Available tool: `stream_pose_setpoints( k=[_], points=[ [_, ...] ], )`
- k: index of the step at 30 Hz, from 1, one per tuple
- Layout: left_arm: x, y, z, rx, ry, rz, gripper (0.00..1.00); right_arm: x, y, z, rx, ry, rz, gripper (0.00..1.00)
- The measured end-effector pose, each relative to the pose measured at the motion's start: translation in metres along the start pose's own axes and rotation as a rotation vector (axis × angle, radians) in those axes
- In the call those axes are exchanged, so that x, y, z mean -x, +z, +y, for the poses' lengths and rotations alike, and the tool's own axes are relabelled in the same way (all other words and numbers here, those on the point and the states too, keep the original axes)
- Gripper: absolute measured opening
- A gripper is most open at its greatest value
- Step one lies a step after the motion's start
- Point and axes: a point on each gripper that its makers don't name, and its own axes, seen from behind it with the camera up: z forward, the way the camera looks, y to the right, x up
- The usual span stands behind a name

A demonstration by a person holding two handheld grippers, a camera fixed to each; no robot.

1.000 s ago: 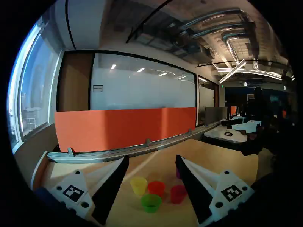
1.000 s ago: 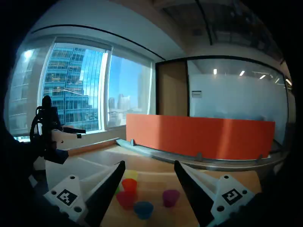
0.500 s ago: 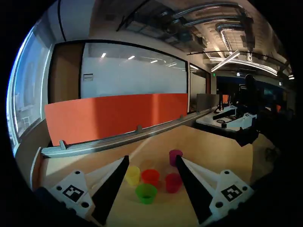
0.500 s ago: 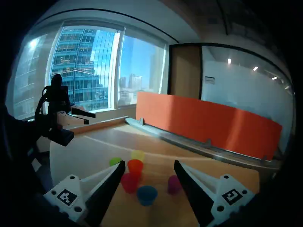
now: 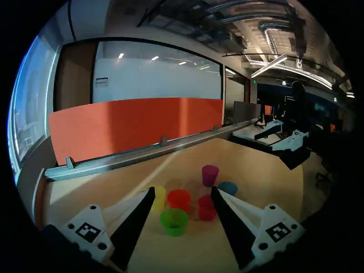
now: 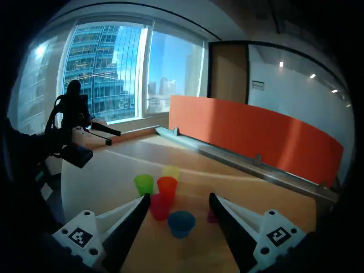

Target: Pour water

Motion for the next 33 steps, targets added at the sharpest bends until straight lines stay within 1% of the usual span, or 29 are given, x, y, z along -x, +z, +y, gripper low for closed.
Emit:
stream_pose_setpoints(
  k=[3,9,21,33],
  points=[
    [0.011,0.005,-0.001,0.006,0.001,-0.019,0.91,0.010,0.004,0.001,-0.003,0.002,-0.021,1.00],
    [0.031,0.011,-0.002,0.010,0.018,-0.055,0.91,0.026,0.011,0.000,-0.013,0.001,-0.060,1.00],
    [0.056,0.020,0.000,0.029,0.040,-0.113,0.91,0.045,0.021,-0.002,-0.030,-0.009,-0.115,1.00],
    [0.089,0.035,0.003,0.053,0.063,-0.182,0.91,0.070,0.038,0.001,-0.041,-0.003,-0.170,1.00]
  ],
)
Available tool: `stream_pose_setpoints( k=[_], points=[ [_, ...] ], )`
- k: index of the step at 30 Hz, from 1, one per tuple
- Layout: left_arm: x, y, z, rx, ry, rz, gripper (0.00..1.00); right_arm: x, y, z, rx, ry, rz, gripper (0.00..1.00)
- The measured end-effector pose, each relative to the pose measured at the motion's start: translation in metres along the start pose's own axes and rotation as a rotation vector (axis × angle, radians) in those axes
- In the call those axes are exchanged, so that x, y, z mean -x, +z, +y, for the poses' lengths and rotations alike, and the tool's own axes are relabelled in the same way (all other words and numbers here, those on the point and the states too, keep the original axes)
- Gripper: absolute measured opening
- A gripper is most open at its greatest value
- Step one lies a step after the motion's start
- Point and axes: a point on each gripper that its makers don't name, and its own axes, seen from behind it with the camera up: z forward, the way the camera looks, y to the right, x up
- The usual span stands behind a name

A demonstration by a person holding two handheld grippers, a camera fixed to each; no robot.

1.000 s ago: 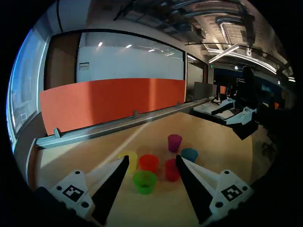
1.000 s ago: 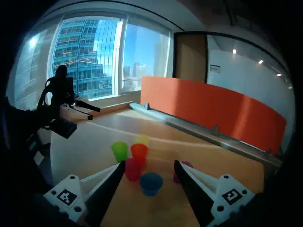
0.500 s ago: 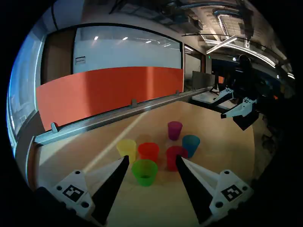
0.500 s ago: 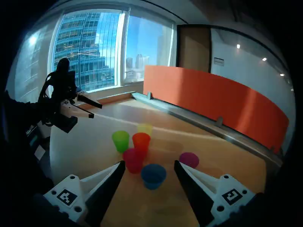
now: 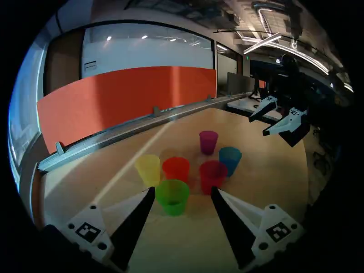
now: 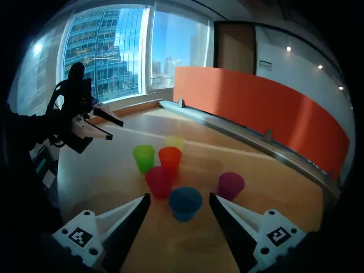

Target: Pour water

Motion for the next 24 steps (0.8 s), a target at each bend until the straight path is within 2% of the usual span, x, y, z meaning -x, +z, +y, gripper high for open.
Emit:
stream_pose_setpoints(
  k=[12,24],
  points=[
    [0.037,0.022,-0.006,0.003,0.023,-0.087,0.91,0.020,0.020,0.005,-0.003,0.001,-0.047,1.00],
    [0.065,0.045,-0.015,0.003,0.017,-0.156,0.91,0.037,0.039,0.006,-0.013,-0.006,-0.084,1.00]
  ],
)
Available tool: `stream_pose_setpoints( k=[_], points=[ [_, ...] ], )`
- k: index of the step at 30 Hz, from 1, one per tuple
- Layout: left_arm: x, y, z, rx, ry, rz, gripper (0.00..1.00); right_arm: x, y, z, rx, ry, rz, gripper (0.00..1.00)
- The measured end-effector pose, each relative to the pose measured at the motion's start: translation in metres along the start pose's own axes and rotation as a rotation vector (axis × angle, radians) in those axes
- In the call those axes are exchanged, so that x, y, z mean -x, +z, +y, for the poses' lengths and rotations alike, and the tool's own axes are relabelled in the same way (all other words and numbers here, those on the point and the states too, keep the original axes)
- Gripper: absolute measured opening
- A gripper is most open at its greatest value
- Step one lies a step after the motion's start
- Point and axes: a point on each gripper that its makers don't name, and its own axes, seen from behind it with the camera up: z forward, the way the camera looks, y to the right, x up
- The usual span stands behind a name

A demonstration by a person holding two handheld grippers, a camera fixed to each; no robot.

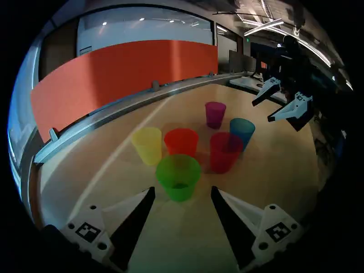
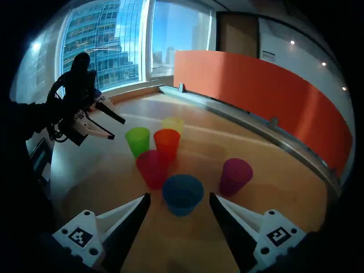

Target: Pour water

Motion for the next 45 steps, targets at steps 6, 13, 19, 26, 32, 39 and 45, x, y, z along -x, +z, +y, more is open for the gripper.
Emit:
stream_pose_setpoints(
  k=[6,13,19,26,32,39,45],
  points=[
    [0.008,0.013,-0.001,0.009,-0.010,-0.021,0.91,0.006,0.008,-0.001,-0.010,0.002,-0.015,1.00],
    [0.012,0.026,-0.003,0.020,-0.014,-0.042,0.91,0.014,0.015,0.000,-0.012,0.000,-0.034,1.00],
    [0.015,0.038,-0.004,0.029,-0.015,-0.056,0.91,0.022,0.023,0.001,-0.019,0.008,-0.053,1.00],
    [0.018,0.052,-0.006,0.037,-0.010,-0.067,0.91,0.030,0.032,0.005,-0.021,0.016,-0.071,1.00],
    [0.016,0.062,-0.008,0.045,-0.010,-0.069,0.91,0.034,0.038,0.007,-0.025,0.025,-0.085,1.00],
    [0.015,0.071,-0.007,0.059,-0.007,-0.069,0.91,0.038,0.043,0.006,-0.033,0.021,-0.101,1.00],
    [0.011,0.076,-0.007,0.065,-0.004,-0.065,0.91,0.037,0.047,0.006,-0.033,0.015,-0.105,1.00]
  ],
)
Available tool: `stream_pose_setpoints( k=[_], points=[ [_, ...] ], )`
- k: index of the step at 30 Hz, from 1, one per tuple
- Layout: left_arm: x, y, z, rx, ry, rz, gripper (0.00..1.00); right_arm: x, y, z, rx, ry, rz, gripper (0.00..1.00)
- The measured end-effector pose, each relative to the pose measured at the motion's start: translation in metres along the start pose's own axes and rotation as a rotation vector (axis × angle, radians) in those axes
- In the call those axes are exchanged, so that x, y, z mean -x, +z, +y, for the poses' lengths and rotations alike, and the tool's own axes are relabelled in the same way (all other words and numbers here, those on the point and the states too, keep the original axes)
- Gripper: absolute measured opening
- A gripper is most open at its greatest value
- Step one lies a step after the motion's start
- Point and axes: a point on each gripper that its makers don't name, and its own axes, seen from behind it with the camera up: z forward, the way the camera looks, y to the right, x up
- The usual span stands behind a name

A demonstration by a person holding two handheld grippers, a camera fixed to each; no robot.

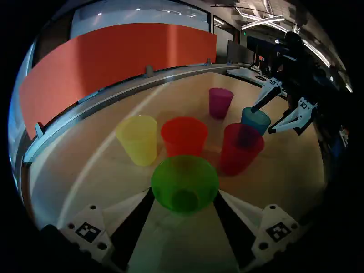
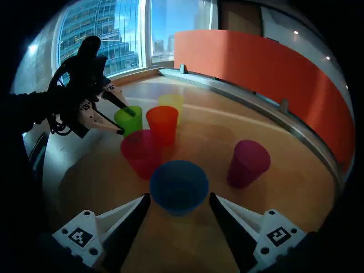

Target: Pour water

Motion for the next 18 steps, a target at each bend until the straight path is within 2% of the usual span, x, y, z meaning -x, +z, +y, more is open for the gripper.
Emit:
stream_pose_setpoints(
  k=[18],
  points=[
    [-0.007,0.010,0.003,0.015,-0.001,0.004,0.91,-0.005,0.021,-0.001,-0.012,0.002,0.007,1.00]
  ],
)
